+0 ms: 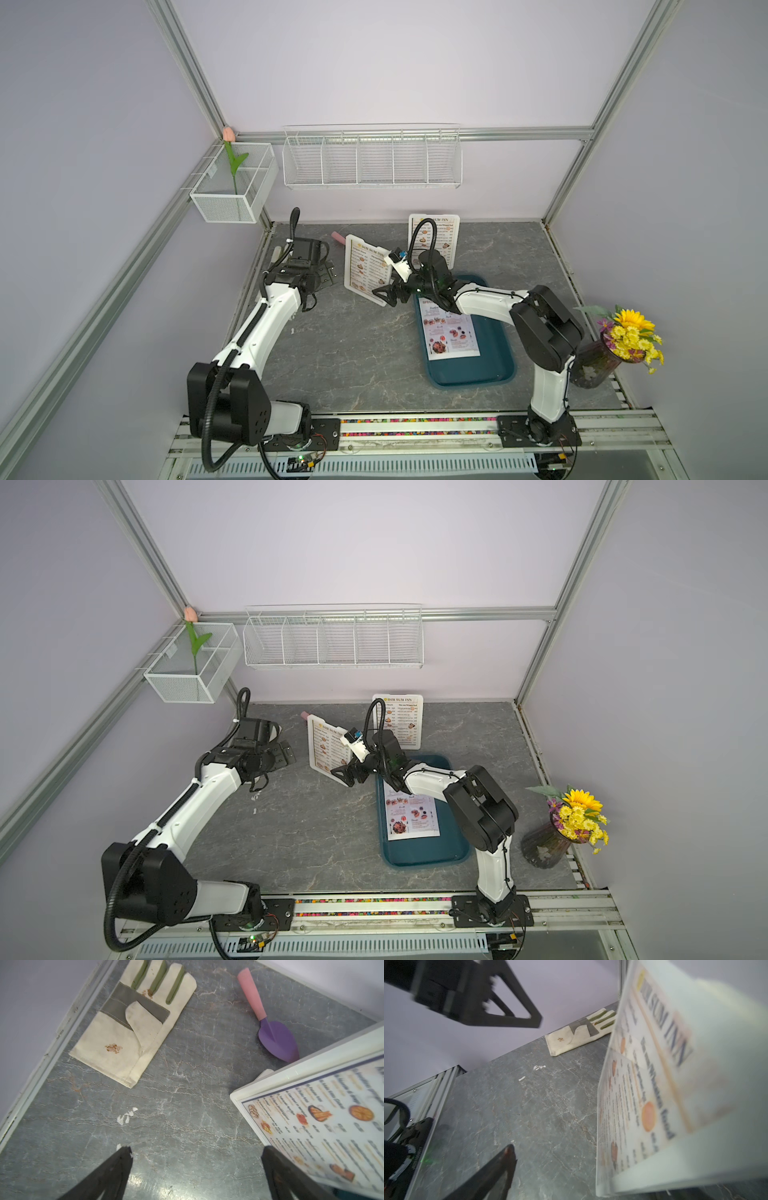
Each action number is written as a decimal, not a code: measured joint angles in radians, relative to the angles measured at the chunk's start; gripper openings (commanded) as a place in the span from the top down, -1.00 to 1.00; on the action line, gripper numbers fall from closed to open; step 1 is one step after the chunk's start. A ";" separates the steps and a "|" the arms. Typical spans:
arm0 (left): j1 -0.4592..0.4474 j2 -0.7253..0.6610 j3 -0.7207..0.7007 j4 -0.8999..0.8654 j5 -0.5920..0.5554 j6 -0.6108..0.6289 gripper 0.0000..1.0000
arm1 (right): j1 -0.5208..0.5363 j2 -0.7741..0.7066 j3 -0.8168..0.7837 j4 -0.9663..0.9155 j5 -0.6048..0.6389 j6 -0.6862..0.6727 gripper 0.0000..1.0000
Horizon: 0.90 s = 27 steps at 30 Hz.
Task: Replace the menus in the menu holders
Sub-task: Adjust the menu holder at the center of the board.
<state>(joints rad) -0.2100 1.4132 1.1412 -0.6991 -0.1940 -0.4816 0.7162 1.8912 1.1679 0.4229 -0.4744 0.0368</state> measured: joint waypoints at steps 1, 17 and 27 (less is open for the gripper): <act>-0.005 0.024 0.002 0.005 0.008 -0.007 -0.98 | 0.006 -0.026 -0.013 -0.001 0.000 0.000 -0.89; -0.083 0.343 0.058 0.156 0.043 -0.037 -0.91 | 0.014 -0.269 0.148 -0.394 0.165 -0.041 -0.91; -0.246 0.424 0.065 0.233 0.031 -0.034 -0.91 | 0.027 -0.144 0.467 -0.619 0.403 0.046 -0.64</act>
<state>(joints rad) -0.4561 1.8370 1.2064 -0.4664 -0.1635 -0.5152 0.7433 1.7473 1.6344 -0.1963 -0.0715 0.0826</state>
